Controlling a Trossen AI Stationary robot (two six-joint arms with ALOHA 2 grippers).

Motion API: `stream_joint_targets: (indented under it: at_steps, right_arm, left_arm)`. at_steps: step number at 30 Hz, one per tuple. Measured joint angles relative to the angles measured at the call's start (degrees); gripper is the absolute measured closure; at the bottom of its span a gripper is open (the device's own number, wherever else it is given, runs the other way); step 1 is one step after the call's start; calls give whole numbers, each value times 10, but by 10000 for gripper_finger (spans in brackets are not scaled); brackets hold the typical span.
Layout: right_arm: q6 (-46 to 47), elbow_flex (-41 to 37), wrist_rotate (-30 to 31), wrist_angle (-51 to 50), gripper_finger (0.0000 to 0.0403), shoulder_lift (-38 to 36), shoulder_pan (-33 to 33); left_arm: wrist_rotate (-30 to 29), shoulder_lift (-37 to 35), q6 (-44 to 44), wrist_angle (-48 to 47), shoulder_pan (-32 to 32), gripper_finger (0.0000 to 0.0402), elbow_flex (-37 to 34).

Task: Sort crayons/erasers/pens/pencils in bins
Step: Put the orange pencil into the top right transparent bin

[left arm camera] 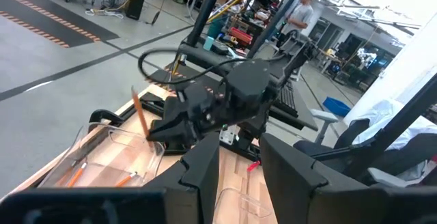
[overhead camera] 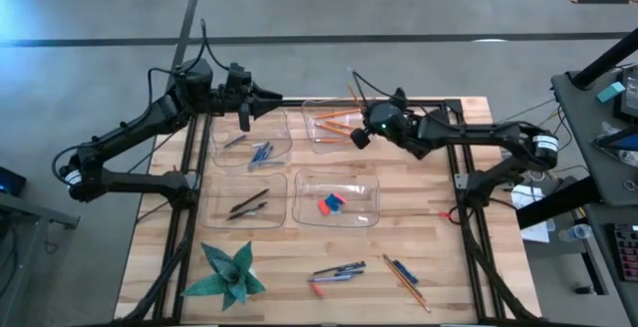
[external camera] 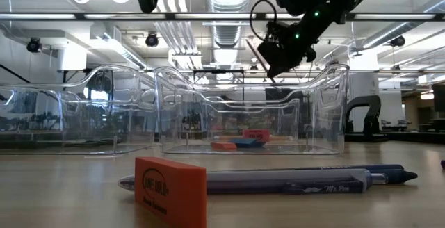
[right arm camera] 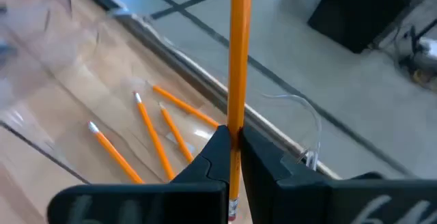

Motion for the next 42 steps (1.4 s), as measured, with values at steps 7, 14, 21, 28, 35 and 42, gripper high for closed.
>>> stream_joint_targets:
  at_steps: [7, 14, 21, 28, 35, 42]
  right_arm:
    - [-104, 0, -1, 15, 390, 46, -8]
    - [-137, 1, -41, 17, 390, 64, -13]
    - [-164, 80, -120, -101, 390, 68, -45]
    - [-190, 240, -213, -340, 390, 155, -94]
    - [-325, 359, -234, -438, 390, 244, -115]
    - [-377, 433, -304, -480, 390, 311, -154]
  left_arm:
    - [0, 0, 0, 0, 0, 308, 0]
    - [0, 0, 1, -3, 0, 308, -3]
    - [0, 0, 1, -7, 0, 308, -5]
    - [1, 0, 2, -17, 0, 308, -6]
    - [11, 0, 45, -20, 0, 308, -9]
    - [11, 0, 43, -20, 0, 308, -9]
